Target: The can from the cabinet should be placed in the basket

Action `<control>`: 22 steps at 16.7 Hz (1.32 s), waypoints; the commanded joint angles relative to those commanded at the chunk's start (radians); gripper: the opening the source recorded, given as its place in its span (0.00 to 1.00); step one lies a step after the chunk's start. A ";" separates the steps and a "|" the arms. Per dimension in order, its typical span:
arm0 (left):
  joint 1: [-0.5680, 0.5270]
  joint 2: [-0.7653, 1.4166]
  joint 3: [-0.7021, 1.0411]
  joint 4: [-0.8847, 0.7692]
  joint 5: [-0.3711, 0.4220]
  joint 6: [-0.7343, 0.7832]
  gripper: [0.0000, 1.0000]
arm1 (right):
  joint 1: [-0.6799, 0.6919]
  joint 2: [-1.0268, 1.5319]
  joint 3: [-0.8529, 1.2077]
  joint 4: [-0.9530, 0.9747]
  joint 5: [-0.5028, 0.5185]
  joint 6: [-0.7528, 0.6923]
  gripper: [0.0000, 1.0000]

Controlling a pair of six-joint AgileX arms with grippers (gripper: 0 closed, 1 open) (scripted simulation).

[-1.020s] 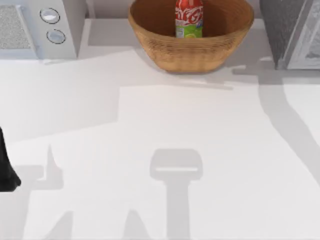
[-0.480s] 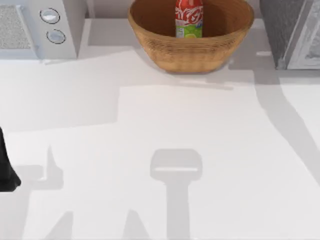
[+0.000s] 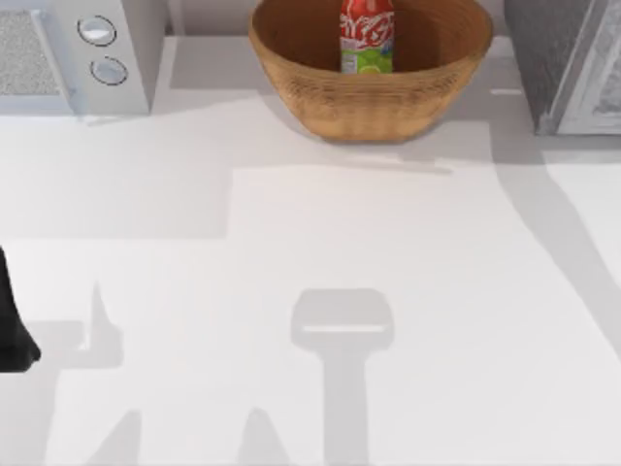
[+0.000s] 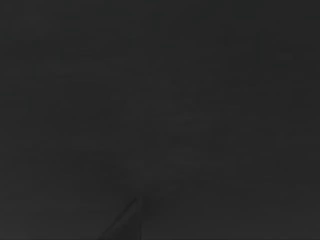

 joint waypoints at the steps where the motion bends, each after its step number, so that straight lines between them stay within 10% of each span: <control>1: 0.000 0.000 0.000 0.000 0.000 0.000 1.00 | 0.000 0.000 0.000 0.000 0.000 0.000 1.00; 8: 0.000 0.000 0.000 0.000 0.000 0.000 1.00 | -0.058 -0.229 -0.292 0.078 -0.054 0.001 1.00; 22: 0.000 0.000 0.000 0.000 0.000 0.000 1.00 | -0.289 -1.178 -1.565 0.332 -0.335 -0.006 1.00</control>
